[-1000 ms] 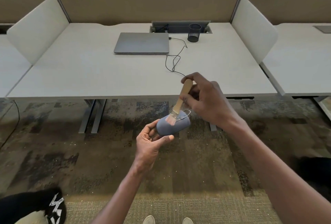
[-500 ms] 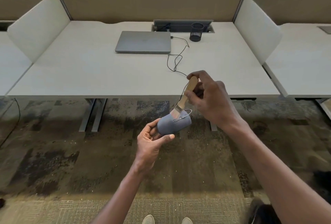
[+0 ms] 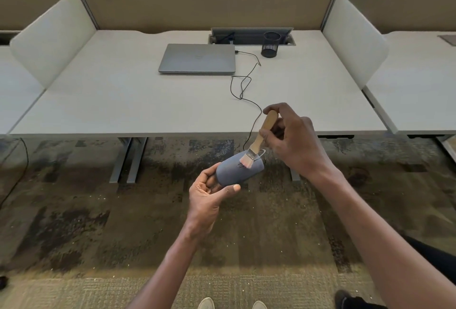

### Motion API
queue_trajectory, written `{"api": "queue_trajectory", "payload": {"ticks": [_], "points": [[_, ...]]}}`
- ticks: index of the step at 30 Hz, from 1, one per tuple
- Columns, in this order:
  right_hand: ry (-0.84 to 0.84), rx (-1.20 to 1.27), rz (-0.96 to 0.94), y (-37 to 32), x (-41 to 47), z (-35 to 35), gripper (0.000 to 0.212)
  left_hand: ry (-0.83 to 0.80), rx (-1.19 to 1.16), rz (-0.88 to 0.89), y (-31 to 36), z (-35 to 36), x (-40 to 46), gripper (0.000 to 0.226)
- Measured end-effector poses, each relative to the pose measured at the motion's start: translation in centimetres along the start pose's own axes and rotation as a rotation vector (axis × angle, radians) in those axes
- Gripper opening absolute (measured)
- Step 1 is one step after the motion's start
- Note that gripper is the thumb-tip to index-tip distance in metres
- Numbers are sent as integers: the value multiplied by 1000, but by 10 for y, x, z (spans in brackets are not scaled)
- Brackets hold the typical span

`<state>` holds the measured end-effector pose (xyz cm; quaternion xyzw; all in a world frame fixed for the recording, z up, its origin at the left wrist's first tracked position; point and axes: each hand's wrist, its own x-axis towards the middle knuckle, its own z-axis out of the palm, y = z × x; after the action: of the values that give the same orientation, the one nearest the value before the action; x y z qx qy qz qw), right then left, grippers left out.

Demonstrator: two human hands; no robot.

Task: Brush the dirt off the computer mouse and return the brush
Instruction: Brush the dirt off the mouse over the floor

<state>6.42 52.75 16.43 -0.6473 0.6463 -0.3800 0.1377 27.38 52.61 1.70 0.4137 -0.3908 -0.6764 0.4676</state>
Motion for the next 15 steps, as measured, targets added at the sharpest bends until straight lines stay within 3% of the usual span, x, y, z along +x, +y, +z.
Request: {"api": "queue_trajectory", "payload": {"ticks": [6, 15], "points": [[83, -195, -45, 9, 4, -7, 34, -10, -7, 12, 0, -4, 0, 73], [25, 61, -29, -11, 7, 6, 36, -11, 23, 22, -1, -4, -1, 75]]}}
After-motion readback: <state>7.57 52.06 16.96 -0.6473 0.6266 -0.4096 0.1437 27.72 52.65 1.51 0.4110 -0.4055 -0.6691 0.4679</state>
